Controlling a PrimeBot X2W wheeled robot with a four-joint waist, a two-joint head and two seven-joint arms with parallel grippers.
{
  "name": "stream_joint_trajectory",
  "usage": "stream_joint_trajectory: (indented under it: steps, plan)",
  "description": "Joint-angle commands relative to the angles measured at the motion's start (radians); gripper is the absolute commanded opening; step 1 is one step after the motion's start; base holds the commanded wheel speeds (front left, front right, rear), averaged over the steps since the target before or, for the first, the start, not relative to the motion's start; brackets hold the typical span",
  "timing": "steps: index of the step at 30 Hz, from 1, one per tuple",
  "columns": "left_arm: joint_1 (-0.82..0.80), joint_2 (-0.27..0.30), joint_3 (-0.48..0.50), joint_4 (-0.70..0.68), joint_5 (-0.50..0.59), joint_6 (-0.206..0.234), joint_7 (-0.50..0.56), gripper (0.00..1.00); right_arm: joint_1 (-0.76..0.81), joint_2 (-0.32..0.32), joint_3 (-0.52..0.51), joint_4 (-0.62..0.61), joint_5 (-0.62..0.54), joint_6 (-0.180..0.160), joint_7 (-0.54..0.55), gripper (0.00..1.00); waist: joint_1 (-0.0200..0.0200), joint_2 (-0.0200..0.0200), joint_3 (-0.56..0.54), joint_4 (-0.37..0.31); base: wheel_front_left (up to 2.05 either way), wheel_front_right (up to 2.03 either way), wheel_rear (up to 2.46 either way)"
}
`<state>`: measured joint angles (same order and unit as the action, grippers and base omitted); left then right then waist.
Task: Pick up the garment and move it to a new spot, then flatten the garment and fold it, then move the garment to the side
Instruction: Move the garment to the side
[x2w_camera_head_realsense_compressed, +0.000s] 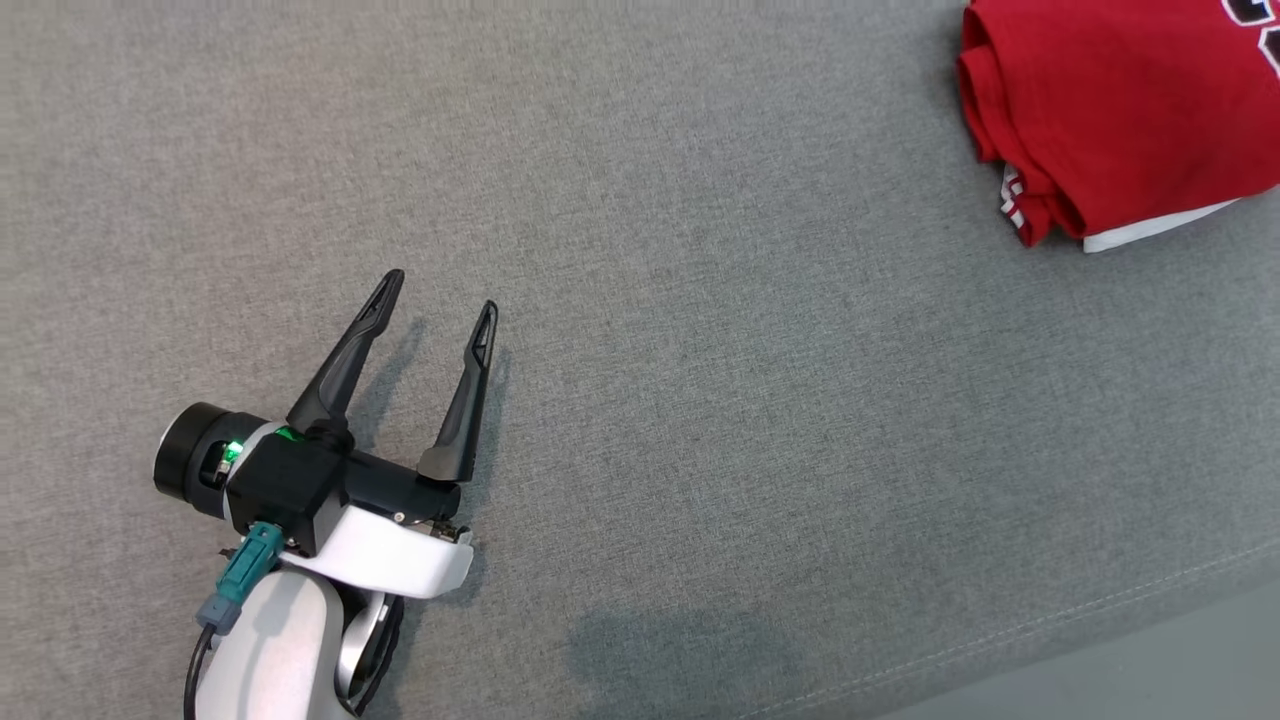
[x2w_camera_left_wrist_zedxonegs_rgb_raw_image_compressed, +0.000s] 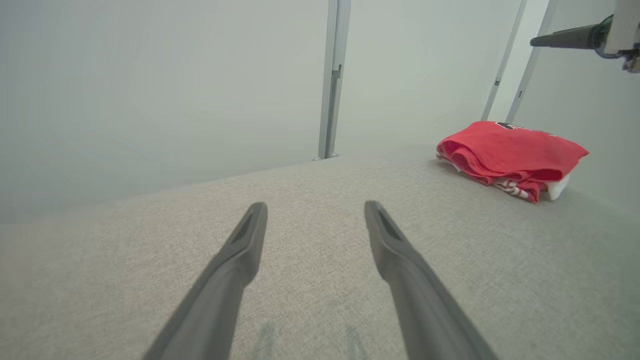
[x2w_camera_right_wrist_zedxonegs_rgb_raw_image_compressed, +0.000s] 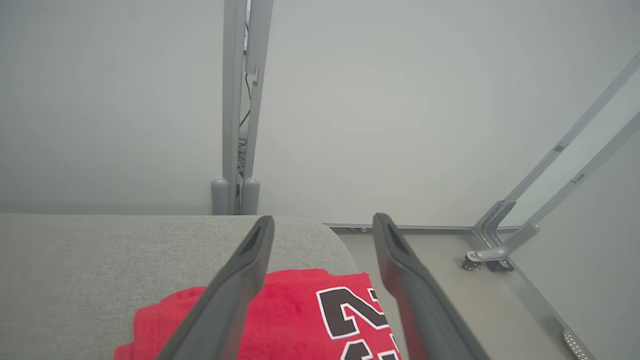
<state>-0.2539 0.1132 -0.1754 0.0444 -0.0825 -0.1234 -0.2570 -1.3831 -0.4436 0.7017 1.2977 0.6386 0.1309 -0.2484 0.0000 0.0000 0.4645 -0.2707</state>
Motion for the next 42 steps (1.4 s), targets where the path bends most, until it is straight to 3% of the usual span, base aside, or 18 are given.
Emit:
stream_joint_trajectory:
  steps: [1,9,12,22,32,36,42]
  plan:
    - [-0.005,0.0,0.031,-0.03,-0.004,-0.005,-0.005,1.0,0.046,0.023,-0.031,-0.037,-0.002,0.0,-0.013,1.0,0.0,0.0,-0.032,0.005,0.0,0.0,0.0]
    - [0.031,-0.046,0.086,-0.001,-0.128,0.007,-0.005,1.0,0.293,0.088,-0.196,-0.301,-0.002,0.0,-0.013,1.0,0.0,0.0,-0.133,0.048,0.0,0.0,0.0]
    - [0.045,-0.054,0.11,0.015,-0.167,0.027,-0.005,1.0,0.407,0.1,-0.266,-0.412,-0.057,0.0,-0.013,1.0,0.0,0.0,-0.175,0.071,0.0,0.0,0.0]
    - [0.101,-0.062,0.165,0.047,-0.24,0.072,-0.005,1.0,0.802,0.236,-0.489,-0.782,-0.239,0.0,-0.013,1.0,0.0,0.0,-0.31,0.132,0.0,0.0,0.0]
    - [0.159,-0.063,0.155,0.058,-0.212,0.085,-0.005,1.0,1.077,0.331,-0.551,-1.046,-0.302,0.0,-0.013,1.0,0.0,0.0,-0.414,0.174,0.0,0.0,0.0]
    - [0.187,-0.063,0.165,0.032,-0.181,0.084,-0.005,1.0,1.166,0.331,-0.528,-1.123,-0.297,0.0,-0.013,1.0,0.0,0.0,-0.446,0.189,0.0,0.0,0.0]
    - [0.243,-0.063,0.165,0.003,-0.161,0.104,-0.005,1.0,1.303,0.334,-0.591,-1.173,-0.361,0.0,-0.013,1.0,0.0,0.0,-0.487,0.219,0.0,0.0,0.0]
